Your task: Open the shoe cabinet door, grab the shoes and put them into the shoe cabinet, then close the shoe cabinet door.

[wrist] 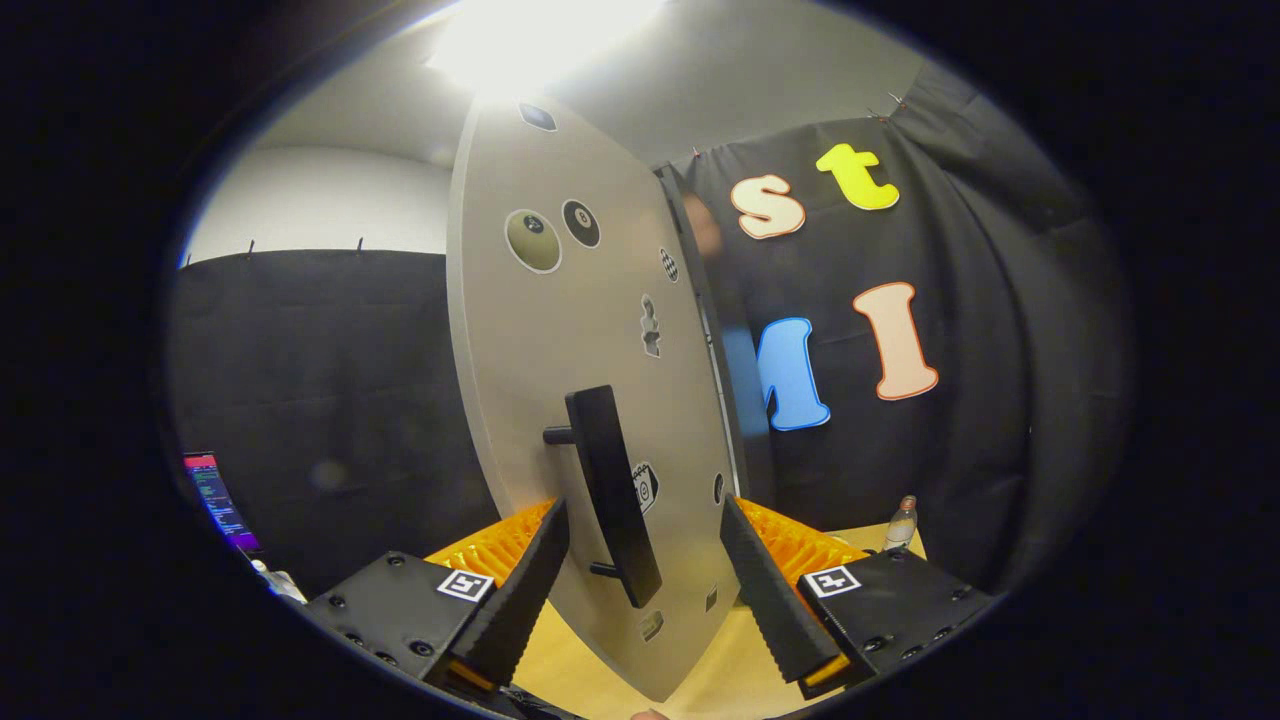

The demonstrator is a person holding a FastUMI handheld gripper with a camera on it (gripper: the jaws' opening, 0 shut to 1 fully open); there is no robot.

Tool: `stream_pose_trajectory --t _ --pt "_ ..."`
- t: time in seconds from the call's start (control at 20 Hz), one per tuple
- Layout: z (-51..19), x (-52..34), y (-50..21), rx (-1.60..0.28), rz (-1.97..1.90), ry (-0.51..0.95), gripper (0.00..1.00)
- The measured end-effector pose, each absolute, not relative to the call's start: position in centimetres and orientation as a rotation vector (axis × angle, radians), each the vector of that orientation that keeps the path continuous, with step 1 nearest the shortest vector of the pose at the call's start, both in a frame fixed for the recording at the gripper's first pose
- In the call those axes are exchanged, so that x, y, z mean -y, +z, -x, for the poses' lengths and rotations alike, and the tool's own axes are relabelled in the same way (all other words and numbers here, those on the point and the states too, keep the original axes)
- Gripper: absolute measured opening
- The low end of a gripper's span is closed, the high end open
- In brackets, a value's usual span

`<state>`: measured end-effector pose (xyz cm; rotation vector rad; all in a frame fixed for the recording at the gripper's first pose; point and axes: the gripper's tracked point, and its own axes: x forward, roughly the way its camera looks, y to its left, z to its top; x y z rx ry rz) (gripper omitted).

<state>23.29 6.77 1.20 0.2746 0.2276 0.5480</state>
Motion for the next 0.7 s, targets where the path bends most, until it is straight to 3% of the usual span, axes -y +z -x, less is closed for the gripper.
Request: stream_pose_trajectory --t 0.7 --pt "-24.7 -15.9 1.0 -0.243 -0.252 0.598 0.97"
